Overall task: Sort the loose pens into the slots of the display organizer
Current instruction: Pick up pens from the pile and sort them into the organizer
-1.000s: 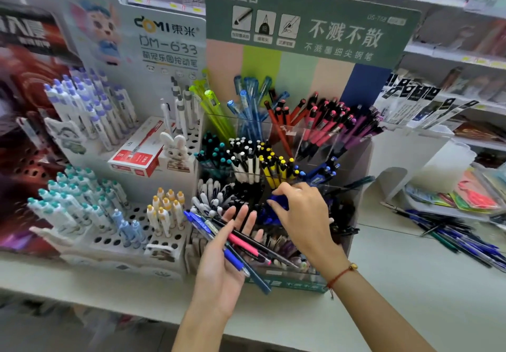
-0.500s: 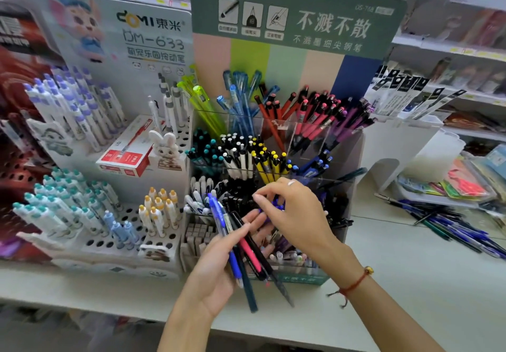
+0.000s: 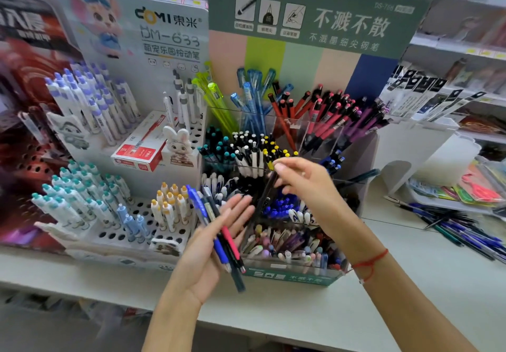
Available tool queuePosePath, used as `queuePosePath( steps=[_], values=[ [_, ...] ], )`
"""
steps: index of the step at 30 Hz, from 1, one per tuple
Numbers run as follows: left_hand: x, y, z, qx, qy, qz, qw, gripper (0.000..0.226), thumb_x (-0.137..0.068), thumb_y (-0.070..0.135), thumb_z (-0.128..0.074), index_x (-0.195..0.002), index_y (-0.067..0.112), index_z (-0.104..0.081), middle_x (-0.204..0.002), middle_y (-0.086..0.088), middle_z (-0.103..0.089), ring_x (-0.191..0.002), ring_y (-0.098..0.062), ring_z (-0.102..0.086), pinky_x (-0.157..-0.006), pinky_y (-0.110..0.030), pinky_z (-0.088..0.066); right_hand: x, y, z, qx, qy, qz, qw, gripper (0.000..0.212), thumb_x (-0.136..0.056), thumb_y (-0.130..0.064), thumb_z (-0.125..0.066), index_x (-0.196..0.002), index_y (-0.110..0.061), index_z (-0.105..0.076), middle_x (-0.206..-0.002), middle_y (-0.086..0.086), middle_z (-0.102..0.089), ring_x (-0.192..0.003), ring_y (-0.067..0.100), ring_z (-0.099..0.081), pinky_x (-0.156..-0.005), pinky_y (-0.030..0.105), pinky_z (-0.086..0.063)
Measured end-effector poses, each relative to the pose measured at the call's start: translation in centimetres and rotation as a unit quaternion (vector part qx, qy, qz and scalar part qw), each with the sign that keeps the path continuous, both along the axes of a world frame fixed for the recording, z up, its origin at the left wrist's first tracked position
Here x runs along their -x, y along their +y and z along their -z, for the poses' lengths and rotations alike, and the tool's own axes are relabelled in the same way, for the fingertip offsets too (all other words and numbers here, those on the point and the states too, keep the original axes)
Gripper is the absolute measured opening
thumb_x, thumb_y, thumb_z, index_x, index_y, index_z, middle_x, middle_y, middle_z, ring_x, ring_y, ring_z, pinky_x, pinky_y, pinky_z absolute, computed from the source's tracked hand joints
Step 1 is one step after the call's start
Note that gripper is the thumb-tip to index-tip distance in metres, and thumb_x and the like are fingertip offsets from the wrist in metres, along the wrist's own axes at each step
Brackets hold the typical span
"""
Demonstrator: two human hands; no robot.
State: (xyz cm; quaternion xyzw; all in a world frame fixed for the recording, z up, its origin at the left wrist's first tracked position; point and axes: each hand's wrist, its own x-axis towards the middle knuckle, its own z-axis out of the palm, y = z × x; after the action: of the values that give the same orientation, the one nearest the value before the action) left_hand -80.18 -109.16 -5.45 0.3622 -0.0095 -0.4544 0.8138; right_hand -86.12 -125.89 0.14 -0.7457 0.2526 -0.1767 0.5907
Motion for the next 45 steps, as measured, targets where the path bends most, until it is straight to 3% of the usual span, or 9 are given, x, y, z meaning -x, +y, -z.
queuePosePath(
  steps=[3, 5, 9, 12, 16, 23, 30, 38, 45],
  values=[
    [-0.9, 0.5, 0.6, -0.025, 0.034, -0.082, 0.996, 0.038, -0.079, 0.022, -0.06, -0.114, 0.008, -0.067, -0.092, -0.003, -0.072, -0.073, -0.011, -0.068, -0.066, -0.024, -0.059, 0.7, -0.1, -0.1, -0.006, -0.137, 0.15, 0.979, 0.009, -0.095, -0.015, -0.057, -0.101, -0.017, -0.063, -0.088, -0.003, -0.067, -0.078, 0.007, -0.066, -0.075, 0.02, -0.055],
    [-1.1, 0.3, 0.7, -0.047, 0.045, -0.119, 0.991, 0.04, -0.078, 0.028, -0.063, -0.111, 0.005, -0.067, -0.074, 0.001, -0.063, -0.054, -0.005, -0.052, -0.043, -0.016, -0.046, 1.3, 0.4, 0.1, 0.019, -0.195, 0.204, 0.959, 0.008, -0.095, -0.014, -0.058, -0.098, -0.019, -0.062, -0.089, -0.003, -0.069, -0.084, 0.012, -0.069, -0.078, 0.023, -0.055],
    [-0.7, -0.3, 1.0, -0.05, 0.077, -0.167, 0.982, 0.021, -0.097, 0.027, -0.048, -0.096, 0.009, -0.057, -0.066, 0.001, -0.063, -0.044, -0.004, -0.048, -0.035, -0.015, -0.037, 2.2, 2.5, 1.2, -0.014, -0.234, 0.227, 0.945, 0.006, -0.094, -0.009, -0.058, -0.097, -0.013, -0.061, -0.09, 0.005, -0.071, -0.085, 0.018, -0.071, -0.079, 0.022, -0.055],
    [0.1, -0.8, 0.6, -0.019, 0.084, -0.182, 0.98, 0.021, -0.099, 0.027, -0.046, -0.1, 0.013, -0.063, -0.095, -0.002, -0.075, -0.075, -0.009, -0.07, -0.059, -0.018, -0.057, 2.6, 4.7, 2.6, -0.11, -0.216, 0.229, 0.943, 0.007, -0.093, -0.008, -0.058, -0.099, -0.008, -0.06, -0.093, 0.011, -0.071, -0.087, 0.018, -0.072, -0.077, 0.019, -0.055],
    [1.1, -1.5, -0.6, 0.044, 0.073, -0.21, 0.974, 0.034, -0.101, 0.031, -0.038, -0.125, 0.019, -0.06, -0.121, -0.001, -0.068, -0.111, -0.015, -0.064, -0.095, -0.037, -0.049, 3.2, 7.0, 4.4, -0.226, -0.171, 0.207, 0.936, 0.011, -0.091, -0.011, -0.059, -0.1, -0.005, -0.061, -0.09, 0.006, -0.074, -0.089, 0.017, -0.072, -0.076, 0.019, -0.055],
    [1.1, -2.1, -0.6, 0.096, 0.057, -0.234, 0.966, 0.036, -0.103, 0.027, -0.031, -0.131, 0.019, -0.051, -0.127, 0.0, -0.064, -0.118, -0.016, -0.06, -0.098, -0.036, -0.044, 4.6, 7.8, 6.0, -0.147, -0.032, 0.11, 0.982, 0.005, -0.087, -0.017, -0.068, -0.09, -0.013, -0.067, -0.084, 0.0, -0.073, -0.081, 0.011, -0.068, -0.076, 0.024, -0.054],
    [1.2, -1.9, 0.4, 0.106, 0.052, -0.245, 0.962, 0.033, -0.103, 0.026, -0.031, -0.131, 0.017, -0.048, -0.127, -0.002, -0.064, -0.118, -0.017, -0.061, -0.101, -0.037, -0.043, 4.8, 7.3, 6.0, -0.173, -0.033, 0.063, 0.982, 0.009, -0.089, -0.012, -0.065, -0.095, -0.006, -0.061, -0.085, 0.006, -0.075, -0.082, 0.017, -0.072, -0.067, 0.023, -0.056],
    [1.1, -1.2, 1.6, 0.059, 0.07, -0.26, 0.961, 0.028, -0.102, 0.026, -0.036, -0.118, 0.019, -0.058, -0.121, -0.002, -0.067, -0.111, -0.015, -0.065, -0.102, -0.041, -0.044, 4.1, 3.4, 3.8, 0.076, -0.163, 0.193, 0.965, 0.01, -0.092, -0.01, -0.059, -0.098, -0.017, -0.062, -0.088, -0.003, -0.071, -0.087, 0.009, -0.07, -0.077, 0.018, -0.053],
    [1.1, -0.5, 1.7, 0.046, 0.089, -0.226, 0.969, 0.026, -0.102, 0.023, -0.038, -0.112, 0.017, -0.062, -0.118, -0.005, -0.069, -0.109, -0.017, -0.066, -0.098, -0.04, -0.047, 1.4, 1.5, 3.2, 0.464, -0.065, 0.119, 0.875, 0.016, -0.092, -0.016, -0.062, -0.108, -0.013, -0.065, -0.085, 0.0, -0.059, -0.078, 0.008, -0.053, -0.068, 0.018, -0.046]
  ],
)
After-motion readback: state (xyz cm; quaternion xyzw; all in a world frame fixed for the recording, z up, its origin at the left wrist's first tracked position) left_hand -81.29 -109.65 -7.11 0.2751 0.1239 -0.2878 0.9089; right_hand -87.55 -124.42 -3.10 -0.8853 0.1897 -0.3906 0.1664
